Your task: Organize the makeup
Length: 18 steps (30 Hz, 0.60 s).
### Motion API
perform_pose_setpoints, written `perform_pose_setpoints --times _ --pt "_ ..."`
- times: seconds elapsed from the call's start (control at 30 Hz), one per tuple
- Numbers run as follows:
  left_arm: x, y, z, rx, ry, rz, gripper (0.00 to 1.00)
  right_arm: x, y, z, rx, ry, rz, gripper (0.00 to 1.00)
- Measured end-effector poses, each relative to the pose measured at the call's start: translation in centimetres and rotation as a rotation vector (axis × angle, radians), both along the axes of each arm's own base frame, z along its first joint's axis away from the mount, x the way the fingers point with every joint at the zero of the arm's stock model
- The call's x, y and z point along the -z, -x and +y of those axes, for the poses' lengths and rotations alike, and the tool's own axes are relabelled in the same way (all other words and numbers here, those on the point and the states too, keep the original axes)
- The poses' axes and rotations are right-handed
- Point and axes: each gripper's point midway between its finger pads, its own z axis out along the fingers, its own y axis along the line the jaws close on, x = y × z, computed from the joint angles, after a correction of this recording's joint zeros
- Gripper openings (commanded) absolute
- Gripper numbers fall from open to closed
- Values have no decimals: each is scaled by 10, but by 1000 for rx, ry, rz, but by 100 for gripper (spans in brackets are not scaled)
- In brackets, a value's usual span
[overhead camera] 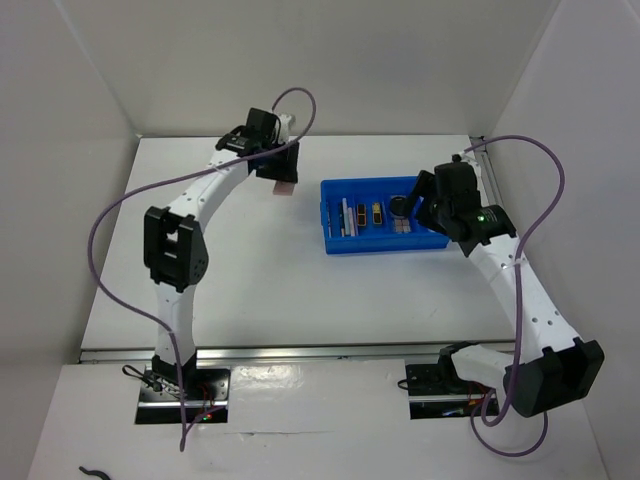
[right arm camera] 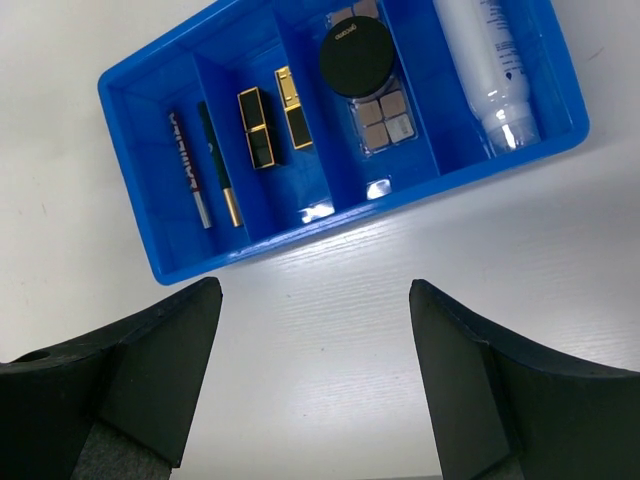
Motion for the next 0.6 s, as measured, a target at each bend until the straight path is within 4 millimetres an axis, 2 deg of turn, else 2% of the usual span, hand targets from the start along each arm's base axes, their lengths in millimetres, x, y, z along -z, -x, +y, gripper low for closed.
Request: perform_pose_setpoints --times 0.07,0.13,0.2,0.27,0.37,0.47,0.6 --pt "-44 9 -16 34 95 -58 19 -3 2 -2 7 3 -11 83" --pt "-84 20 -41 87 199 -114 17 -8 5 -4 13 5 -23 83" --pt "-110 32 -72 155 279 -146 15 -13 7 -7 22 7 -41 83" --pt "-121 46 -110 215 354 -140 15 -19 11 -10 35 9 -57 83" --pt "-112 67 -165 299 428 -86 15 -27 18 -15 52 7 -81 83" --pt "-89 84 -218 348 478 -11 15 -36 25 -20 71 5 -109 83" --pt "-52 94 -263 355 506 63 15 -46 34 -28 105 5 -145 83"
